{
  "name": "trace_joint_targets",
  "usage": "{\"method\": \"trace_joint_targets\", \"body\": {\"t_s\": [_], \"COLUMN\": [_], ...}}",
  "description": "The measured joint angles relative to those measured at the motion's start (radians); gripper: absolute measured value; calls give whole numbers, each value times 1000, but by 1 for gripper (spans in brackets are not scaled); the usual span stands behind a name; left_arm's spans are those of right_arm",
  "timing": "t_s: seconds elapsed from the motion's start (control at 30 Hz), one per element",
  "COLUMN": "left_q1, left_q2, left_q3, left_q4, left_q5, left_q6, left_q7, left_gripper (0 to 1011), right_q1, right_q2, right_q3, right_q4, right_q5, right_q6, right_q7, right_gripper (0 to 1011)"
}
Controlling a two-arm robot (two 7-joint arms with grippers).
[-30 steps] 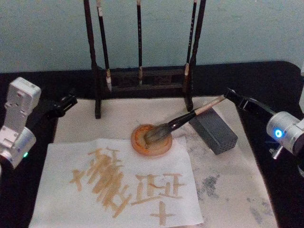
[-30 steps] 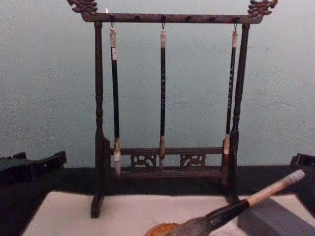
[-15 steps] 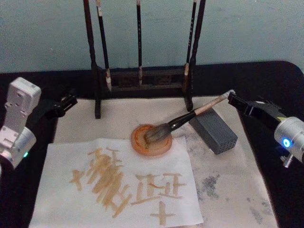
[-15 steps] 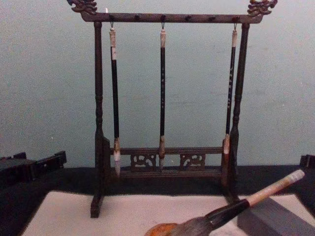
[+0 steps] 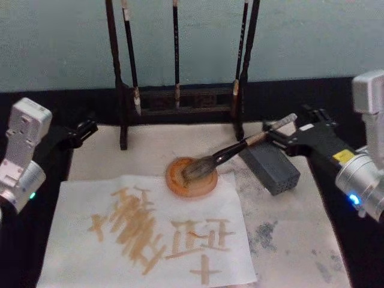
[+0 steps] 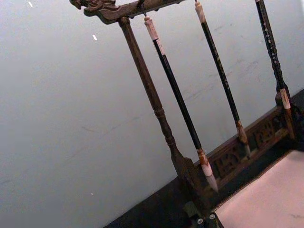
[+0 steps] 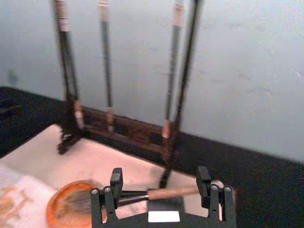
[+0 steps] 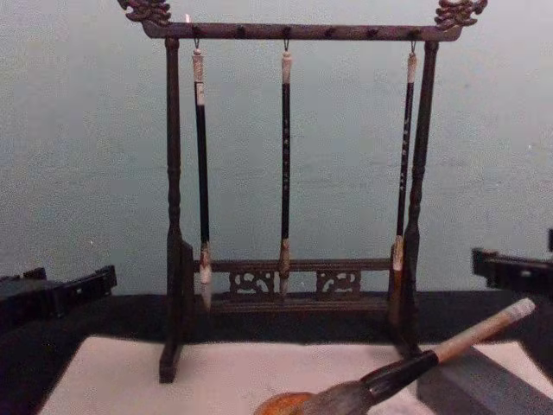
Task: Pick up the brush from the inkstone, write on the paper, then place the brush back to its original position.
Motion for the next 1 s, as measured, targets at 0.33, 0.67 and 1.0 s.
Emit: {"method": "trace_joint_targets", "body": {"t_s": [0.33,0.67,1.0], "left_q1": [0,0,0], "left_q2": [0,0,0], "left_q3": [0,0,0], "left_q4": [0,0,0], "left_q5": [0,0,0], "left_q6": [0,0,0], "left_q7": [0,0,0], "left_gripper": [1002,1002,1002], "right_q1": [5,5,5], "right_q2": [22,20,19], "right_q3": [-50,-44,-41], "right_q4": [-31,-28,-26], "right_q5": [-132,-118,-111], "right_q6": [-54,-47,-42], "right_q7": [60,52,47], "right_gripper": [1001,1001,1002]}}
